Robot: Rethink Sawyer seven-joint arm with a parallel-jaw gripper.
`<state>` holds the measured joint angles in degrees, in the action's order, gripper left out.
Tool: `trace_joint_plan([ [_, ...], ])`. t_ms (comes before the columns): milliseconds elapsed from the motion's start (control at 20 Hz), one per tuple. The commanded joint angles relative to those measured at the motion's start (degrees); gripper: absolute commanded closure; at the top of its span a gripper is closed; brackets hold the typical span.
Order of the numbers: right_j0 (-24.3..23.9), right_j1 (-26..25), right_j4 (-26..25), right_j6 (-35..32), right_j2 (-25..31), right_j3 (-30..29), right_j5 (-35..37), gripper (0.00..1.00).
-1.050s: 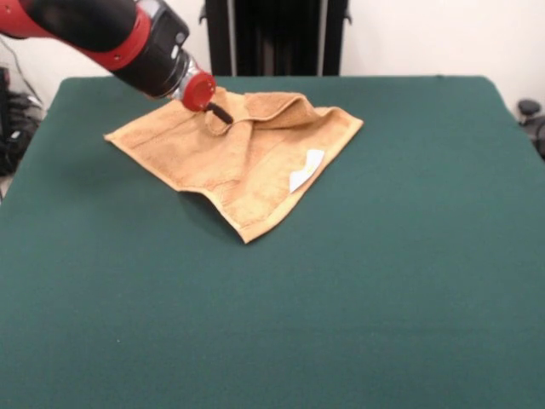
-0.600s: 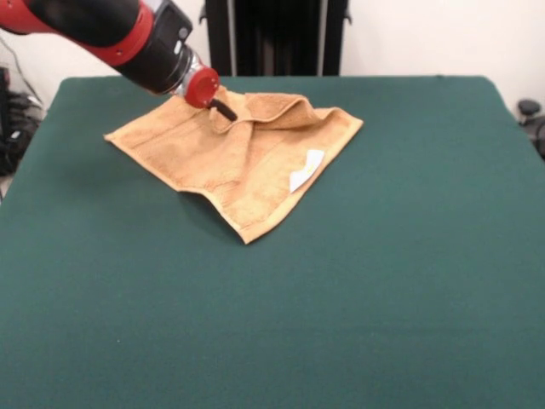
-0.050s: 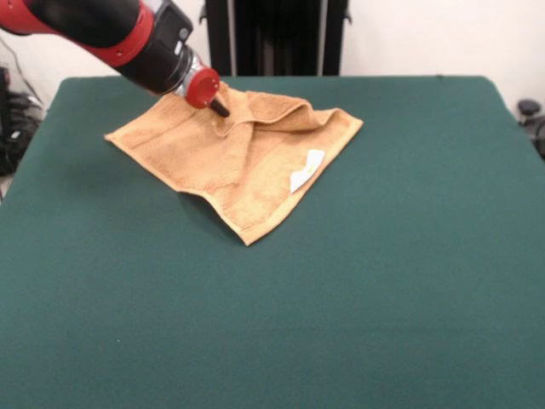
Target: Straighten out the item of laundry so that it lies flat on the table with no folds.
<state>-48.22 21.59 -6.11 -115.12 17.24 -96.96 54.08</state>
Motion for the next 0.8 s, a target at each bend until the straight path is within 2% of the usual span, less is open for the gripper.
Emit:
trace_joint_plan([
  [50,2.9,-2.6,2.6,-3.9,2.4,-2.4,-3.7,1.0],
  [200,2.5,0.5,3.2,-5.2,2.8,-6.9,-5.9,1.0],
  [450,0.1,7.3,1.7,1.1,5.6,-14.2,-2.1,1.0],
  [500,0.0,9.4,-0.1,2.3,5.2,-15.5,-3.3,1.0],
  [600,-0.3,10.4,-1.3,2.9,4.8,-16.2,-4.3,1.0],
  [650,-0.5,13.5,-3.4,3.7,3.9,-18.3,-6.0,1.0],
  [800,-1.7,15.7,-6.4,5.5,4.2,-20.5,-9.3,1.0],
])
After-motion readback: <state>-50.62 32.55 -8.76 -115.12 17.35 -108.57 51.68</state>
